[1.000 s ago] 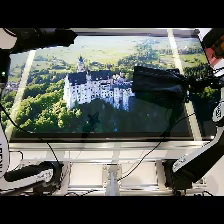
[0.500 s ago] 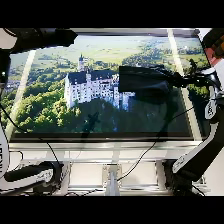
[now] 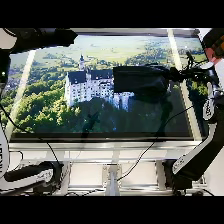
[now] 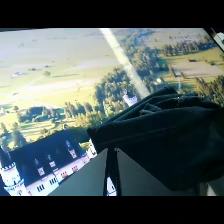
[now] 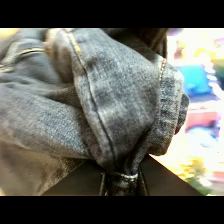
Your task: Fold the clothes and pants, and hang the long-sleeved shirts on hangers.
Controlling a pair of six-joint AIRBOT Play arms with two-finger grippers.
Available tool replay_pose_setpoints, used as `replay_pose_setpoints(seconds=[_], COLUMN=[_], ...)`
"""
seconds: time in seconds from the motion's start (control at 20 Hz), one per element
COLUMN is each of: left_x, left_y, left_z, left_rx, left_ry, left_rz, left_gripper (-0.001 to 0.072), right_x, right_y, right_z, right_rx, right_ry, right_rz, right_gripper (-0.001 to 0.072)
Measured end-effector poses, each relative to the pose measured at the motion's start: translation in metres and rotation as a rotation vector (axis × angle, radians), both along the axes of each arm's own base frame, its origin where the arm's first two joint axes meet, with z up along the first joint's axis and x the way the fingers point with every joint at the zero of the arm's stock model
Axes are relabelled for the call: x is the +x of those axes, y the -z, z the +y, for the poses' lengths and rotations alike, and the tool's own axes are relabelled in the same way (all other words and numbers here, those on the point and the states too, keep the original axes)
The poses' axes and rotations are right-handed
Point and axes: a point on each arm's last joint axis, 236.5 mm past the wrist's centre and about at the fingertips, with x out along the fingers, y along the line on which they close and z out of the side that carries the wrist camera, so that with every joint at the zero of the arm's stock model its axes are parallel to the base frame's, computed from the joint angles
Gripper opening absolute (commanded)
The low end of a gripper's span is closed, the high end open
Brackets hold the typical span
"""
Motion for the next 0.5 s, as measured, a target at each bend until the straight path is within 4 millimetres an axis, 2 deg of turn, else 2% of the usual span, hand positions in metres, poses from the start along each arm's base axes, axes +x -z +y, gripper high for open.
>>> replay_pose_setpoints(seconds=[0.15, 0.3, 0.5], left_x=[-0.004, -0.010, -0.021], left_y=[-0.007, -0.021, -0.044], left_z=[0.000, 0.005, 0.017], left_rx=[-0.008, -0.015, -0.018], left_ry=[0.001, -0.006, -0.025], left_rz=[-0.011, -0.039, -0.086], left_gripper=[0.0091, 0.0091, 0.0091], right_x=[0.001, 0.000, -0.021], right_y=[-0.036, -0.062, -0.077], right_z=[-0.013, -0.053, -0.111], right_rx=[0.067, 0.157, 0.251], right_ry=[0.036, 0.167, 0.312], right_rz=[-0.043, -0.056, -0.023], right_gripper=[0.0023, 0.0024, 0.0025])
